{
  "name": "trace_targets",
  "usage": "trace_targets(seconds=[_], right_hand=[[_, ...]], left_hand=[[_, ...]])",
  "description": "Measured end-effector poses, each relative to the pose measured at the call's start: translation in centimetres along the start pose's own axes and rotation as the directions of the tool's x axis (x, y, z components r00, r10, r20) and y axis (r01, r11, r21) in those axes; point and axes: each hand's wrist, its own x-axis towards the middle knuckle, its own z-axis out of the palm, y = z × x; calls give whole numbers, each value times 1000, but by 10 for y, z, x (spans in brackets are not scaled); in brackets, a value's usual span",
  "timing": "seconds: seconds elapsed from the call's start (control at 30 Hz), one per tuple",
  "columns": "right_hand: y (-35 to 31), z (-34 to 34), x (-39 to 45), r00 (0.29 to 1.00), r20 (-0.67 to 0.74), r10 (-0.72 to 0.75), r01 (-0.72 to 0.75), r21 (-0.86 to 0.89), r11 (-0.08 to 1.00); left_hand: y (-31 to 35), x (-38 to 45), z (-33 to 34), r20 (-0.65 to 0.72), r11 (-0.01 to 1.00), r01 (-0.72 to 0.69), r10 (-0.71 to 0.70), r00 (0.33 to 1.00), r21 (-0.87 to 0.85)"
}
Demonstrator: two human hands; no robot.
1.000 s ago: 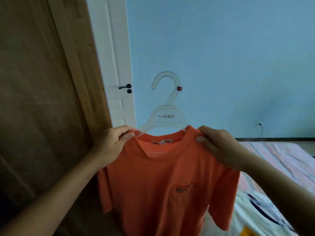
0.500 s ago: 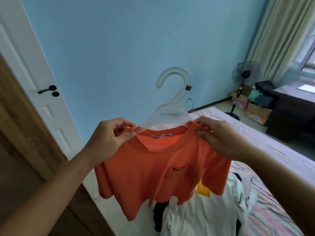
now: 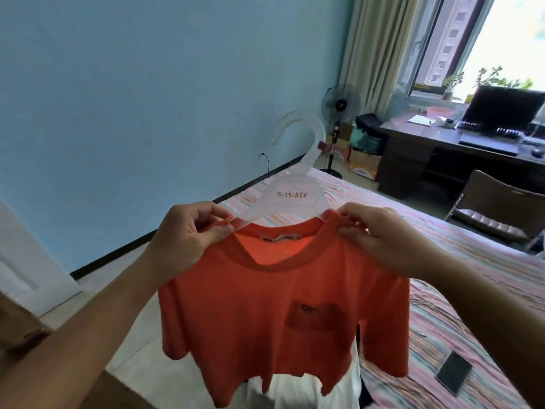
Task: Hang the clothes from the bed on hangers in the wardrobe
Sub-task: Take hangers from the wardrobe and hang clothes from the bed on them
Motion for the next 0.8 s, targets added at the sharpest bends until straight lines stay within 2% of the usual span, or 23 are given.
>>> trace_targets(seconds=[0.3, 0.57, 0.8], right_hand=[[72, 20, 7, 978, 85, 193, -190, -43, 981], [170, 67, 50, 925, 214, 315, -299, -106, 948], [258, 127, 98, 865, 314, 391, -396, -49, 917]], left_hand=[[-52, 53, 67, 161, 995, 95, -89, 983, -26], [-134, 117, 144, 188, 963, 228, -253, 949, 141], [-201, 176, 217, 157, 887, 378, -427, 890, 266]])
